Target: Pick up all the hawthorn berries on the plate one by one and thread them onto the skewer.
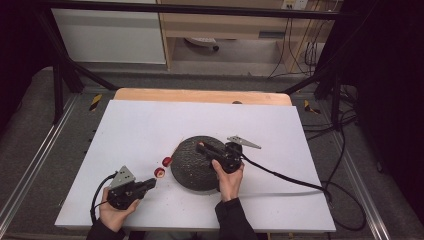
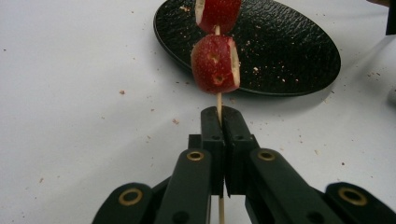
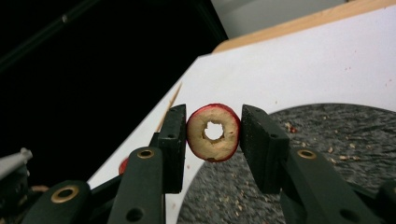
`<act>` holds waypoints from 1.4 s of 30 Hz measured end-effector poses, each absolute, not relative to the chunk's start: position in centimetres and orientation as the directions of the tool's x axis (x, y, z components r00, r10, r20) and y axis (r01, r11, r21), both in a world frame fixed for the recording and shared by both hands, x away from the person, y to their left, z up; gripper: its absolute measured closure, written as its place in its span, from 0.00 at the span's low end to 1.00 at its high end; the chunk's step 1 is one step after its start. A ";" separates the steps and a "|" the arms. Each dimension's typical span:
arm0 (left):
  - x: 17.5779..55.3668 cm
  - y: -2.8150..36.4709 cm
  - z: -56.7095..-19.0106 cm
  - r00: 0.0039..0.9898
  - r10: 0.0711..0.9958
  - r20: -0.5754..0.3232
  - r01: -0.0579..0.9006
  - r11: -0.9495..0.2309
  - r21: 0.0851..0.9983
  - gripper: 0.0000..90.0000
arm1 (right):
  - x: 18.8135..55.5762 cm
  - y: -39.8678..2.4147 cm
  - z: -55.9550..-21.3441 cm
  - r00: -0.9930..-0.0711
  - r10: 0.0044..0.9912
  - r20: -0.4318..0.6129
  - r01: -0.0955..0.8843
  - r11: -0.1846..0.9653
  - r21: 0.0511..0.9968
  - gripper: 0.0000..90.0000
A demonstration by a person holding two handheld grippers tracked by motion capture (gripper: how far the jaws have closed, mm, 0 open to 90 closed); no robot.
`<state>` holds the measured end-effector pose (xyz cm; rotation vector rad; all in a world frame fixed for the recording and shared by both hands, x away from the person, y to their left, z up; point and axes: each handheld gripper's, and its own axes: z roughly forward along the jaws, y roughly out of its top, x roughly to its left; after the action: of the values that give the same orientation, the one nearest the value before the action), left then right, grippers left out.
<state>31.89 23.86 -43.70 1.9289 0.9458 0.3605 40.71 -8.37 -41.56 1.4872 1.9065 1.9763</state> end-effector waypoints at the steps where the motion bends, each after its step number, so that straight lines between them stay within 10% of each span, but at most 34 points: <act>1: 31.9 23.8 -43.7 0.661 0.740 -0.126 0.466 -0.273 0.841 0.98 | 40.7 -8.3 -41.6 -0.544 0.591 0.596 0.566 -0.265 0.780 0.69; 42: 31.6 20.5 -42.5 0.667 0.733 -0.134 0.430 -0.230 0.873 0.98 | 42.0 -9.0 -39.8 -0.539 0.527 0.658 0.390 -0.536 0.749 0.69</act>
<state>31.62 20.46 -42.48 1.8665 0.9173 0.3744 42.00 -8.97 -39.82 1.4590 1.4632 2.2413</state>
